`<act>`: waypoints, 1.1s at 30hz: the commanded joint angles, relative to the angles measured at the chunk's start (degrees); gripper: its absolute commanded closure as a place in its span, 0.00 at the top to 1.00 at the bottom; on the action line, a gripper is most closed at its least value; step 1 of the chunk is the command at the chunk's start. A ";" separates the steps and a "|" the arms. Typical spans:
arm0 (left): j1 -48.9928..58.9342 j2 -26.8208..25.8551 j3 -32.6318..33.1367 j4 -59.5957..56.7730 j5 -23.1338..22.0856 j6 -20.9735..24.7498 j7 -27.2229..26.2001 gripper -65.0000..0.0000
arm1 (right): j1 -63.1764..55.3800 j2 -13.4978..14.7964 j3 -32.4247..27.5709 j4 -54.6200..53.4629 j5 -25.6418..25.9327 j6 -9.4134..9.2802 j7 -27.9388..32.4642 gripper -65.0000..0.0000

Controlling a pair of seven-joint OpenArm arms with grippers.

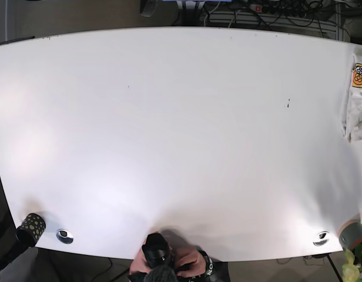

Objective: Fold the T-shirt properly

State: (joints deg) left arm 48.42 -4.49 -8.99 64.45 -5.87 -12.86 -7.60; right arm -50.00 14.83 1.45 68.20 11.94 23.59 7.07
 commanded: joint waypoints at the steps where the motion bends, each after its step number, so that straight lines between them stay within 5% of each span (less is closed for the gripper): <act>1: -1.96 -1.71 2.71 -6.20 -0.33 -0.28 -0.89 0.56 | 1.60 -0.10 -1.06 -4.42 0.49 0.36 1.24 0.22; 10: -16.29 -1.88 5.70 -27.74 -0.24 -0.28 -0.89 0.56 | 12.06 -0.28 -6.07 -18.67 0.49 0.19 1.24 0.22; 18: -26.05 -1.71 8.25 -43.65 -0.33 1.48 -1.15 0.56 | 20.85 -0.37 -10.38 -31.24 0.49 -6.06 1.24 0.22; 33: -39.33 0.23 11.24 -59.39 -0.33 4.99 -0.89 0.56 | 32.64 -2.39 -13.19 -44.60 0.58 -6.14 1.24 0.23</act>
State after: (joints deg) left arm 9.52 -3.46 2.37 6.63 -6.11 -8.32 -8.49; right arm -17.54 11.64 -11.73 24.88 12.34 17.12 7.79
